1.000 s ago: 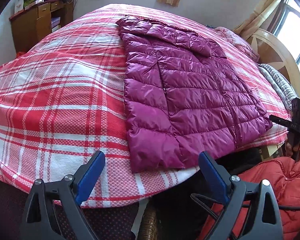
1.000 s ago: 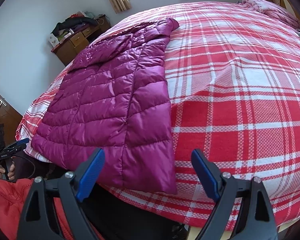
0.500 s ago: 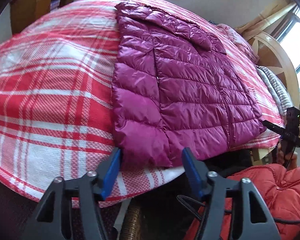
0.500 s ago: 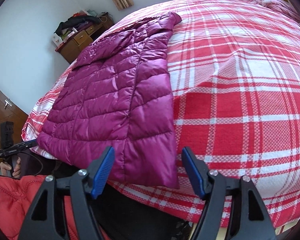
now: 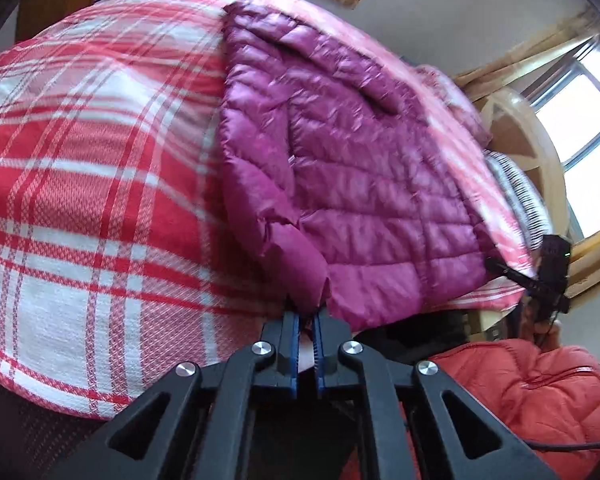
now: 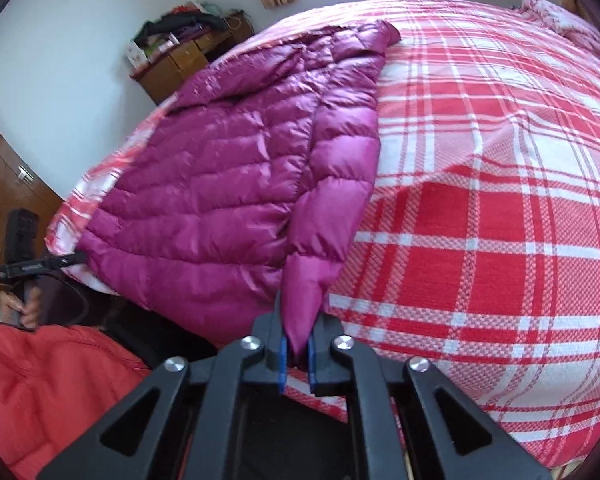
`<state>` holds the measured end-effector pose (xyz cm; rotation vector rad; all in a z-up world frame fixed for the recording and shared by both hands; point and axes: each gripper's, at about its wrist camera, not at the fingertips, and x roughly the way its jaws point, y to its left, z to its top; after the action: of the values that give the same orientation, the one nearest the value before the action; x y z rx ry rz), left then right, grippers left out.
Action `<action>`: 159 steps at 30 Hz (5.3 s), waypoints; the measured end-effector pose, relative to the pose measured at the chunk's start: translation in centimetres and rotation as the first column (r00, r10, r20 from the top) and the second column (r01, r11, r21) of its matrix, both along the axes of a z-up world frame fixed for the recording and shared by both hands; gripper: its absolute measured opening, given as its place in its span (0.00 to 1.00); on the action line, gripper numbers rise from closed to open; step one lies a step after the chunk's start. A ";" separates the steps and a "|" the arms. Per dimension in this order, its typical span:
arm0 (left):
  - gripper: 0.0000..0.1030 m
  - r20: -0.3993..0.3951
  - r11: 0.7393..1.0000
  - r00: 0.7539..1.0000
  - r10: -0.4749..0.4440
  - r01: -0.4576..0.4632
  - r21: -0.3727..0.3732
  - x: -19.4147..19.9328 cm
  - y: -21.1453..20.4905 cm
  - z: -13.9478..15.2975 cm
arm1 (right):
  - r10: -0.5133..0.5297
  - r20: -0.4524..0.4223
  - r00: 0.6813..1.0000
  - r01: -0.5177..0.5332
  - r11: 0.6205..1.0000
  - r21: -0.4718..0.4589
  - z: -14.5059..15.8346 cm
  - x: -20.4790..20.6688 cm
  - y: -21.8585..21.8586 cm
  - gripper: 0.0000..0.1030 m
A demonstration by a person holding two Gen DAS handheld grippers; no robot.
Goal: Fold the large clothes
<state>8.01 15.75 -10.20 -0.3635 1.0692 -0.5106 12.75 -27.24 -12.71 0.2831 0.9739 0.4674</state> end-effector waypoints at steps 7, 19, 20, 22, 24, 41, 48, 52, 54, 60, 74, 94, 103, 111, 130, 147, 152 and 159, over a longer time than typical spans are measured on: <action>0.02 0.126 0.995 0.992 0.005 0.008 -0.101 -1.0 0.8 4.2 | -0.034 0.114 0.993 0.013 0.984 0.180 5.1 -1.2 -1.7 0.08; 0.02 0.247 0.972 0.969 0.025 0.035 -0.234 1.0 -0.4 10.9 | -0.061 0.285 0.957 -0.020 0.962 0.272 12.9 -1.2 -2.0 0.08; 0.02 0.252 0.971 0.967 0.038 0.024 -0.238 1.9 -0.5 11.3 | -0.080 0.290 0.954 -0.006 0.959 0.283 13.3 -0.2 -2.4 0.08; 0.02 0.279 0.969 0.958 0.074 -0.003 -0.245 3.9 -0.7 12.1 | -0.109 0.292 0.950 0.019 0.956 0.292 13.8 1.4 -2.9 0.08; 0.02 0.296 0.970 0.950 0.102 -0.030 -0.240 6.4 -0.8 12.9 | -0.131 0.290 0.948 0.041 0.955 0.295 14.4 3.8 -3.5 0.08; 0.01 0.229 0.934 0.906 0.356 -0.348 -0.074 38.3 -3.7 11.1 | -0.375 0.119 0.919 0.338 0.907 0.251 9.6 32.0 -4.1 0.08; 0.01 0.222 0.892 0.879 0.422 -0.446 0.072 46.7 -5.5 5.7 | -0.491 0.051 0.870 0.486 0.870 0.087 2.6 37.7 -4.1 0.08; 0.01 0.219 0.872 0.870 0.442 -0.474 0.124 48.0 -6.1 3.3 | -0.483 0.028 0.875 0.481 0.875 0.053 0.1 38.7 -4.0 0.12; 0.01 0.191 0.877 0.883 0.429 -0.458 0.145 48.4 -6.4 1.9 | -0.487 0.024 0.873 0.485 0.872 0.057 -0.6 38.9 -4.1 0.12; 0.01 0.139 0.881 0.883 0.448 -0.463 0.101 48.6 -5.9 0.9 | -0.493 -0.043 0.869 0.495 0.861 0.120 -1.9 39.2 -5.1 0.13; 0.02 0.311 0.966 0.937 0.159 -0.214 0.149 44.3 -16.0 8.1 | -0.291 0.428 0.856 0.383 0.912 -0.145 10.8 31.8 2.0 0.50; 0.02 0.249 0.934 0.944 0.216 -0.274 0.229 49.4 -20.5 -0.7 | -0.343 0.110 0.933 0.356 0.924 -0.142 -1.4 41.1 3.4 0.00; 0.02 0.227 0.940 0.945 0.237 -0.282 0.194 49.4 -19.8 -1.1 | -0.298 0.192 0.935 0.352 0.845 -0.402 0.7 40.7 7.4 0.04; 0.02 0.194 0.946 0.950 0.246 -0.279 0.167 48.2 -18.8 -0.3 | -0.201 0.221 0.954 0.253 0.938 -0.237 3.7 35.6 13.7 0.05; 0.02 0.328 0.877 0.856 0.401 -0.462 0.134 32.7 -10.1 4.2 | -0.192 0.177 0.965 0.242 0.914 -0.325 -1.1 37.3 15.9 0.05; 0.42 0.257 0.845 0.806 0.534 -0.520 -0.125 24.5 -8.9 1.9 | -0.130 0.207 0.970 0.180 0.953 -0.243 -1.2 31.2 18.3 0.10; 0.87 0.297 0.766 0.709 0.639 -0.622 -0.164 22.3 -8.8 1.1 | -0.133 0.200 0.971 0.178 0.957 -0.227 -1.3 31.4 17.9 0.10; 0.87 0.137 0.733 0.721 0.679 -0.659 -0.168 27.4 -7.6 -0.6 | -0.127 0.214 0.969 0.181 0.951 -0.252 -1.3 31.2 18.7 0.10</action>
<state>35.45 8.12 -10.79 -0.7500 0.6506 0.0612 43.95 -8.56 -14.05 0.0639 0.8044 0.2093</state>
